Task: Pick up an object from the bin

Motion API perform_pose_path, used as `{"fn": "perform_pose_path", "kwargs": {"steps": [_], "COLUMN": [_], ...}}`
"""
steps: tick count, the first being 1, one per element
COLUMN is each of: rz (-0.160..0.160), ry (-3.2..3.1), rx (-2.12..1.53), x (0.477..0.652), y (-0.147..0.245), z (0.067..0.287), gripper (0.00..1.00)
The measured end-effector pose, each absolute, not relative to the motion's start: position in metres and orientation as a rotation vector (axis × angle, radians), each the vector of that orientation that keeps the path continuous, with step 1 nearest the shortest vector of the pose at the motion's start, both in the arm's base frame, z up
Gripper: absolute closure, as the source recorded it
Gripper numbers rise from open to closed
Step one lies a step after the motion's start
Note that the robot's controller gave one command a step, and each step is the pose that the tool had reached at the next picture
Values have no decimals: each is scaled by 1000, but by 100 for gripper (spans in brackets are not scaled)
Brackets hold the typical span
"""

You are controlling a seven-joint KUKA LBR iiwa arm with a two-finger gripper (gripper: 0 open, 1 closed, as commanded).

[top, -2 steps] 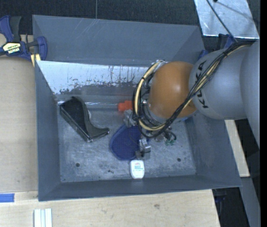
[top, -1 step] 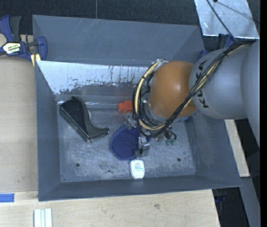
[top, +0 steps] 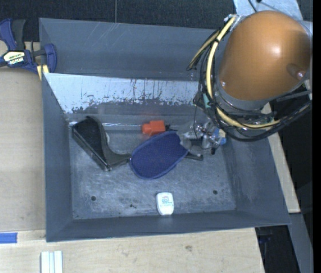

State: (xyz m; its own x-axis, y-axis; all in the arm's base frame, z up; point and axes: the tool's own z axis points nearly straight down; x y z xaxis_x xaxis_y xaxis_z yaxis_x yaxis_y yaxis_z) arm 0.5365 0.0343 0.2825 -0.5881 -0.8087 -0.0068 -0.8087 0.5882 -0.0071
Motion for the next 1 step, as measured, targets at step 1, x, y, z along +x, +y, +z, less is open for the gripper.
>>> {"fn": "perform_pose_path", "kwargs": {"steps": [1], "rz": [2], "ry": [2895], "rx": [-1222], "x": [570], "y": [15], "z": [215], "gripper": [100]}}
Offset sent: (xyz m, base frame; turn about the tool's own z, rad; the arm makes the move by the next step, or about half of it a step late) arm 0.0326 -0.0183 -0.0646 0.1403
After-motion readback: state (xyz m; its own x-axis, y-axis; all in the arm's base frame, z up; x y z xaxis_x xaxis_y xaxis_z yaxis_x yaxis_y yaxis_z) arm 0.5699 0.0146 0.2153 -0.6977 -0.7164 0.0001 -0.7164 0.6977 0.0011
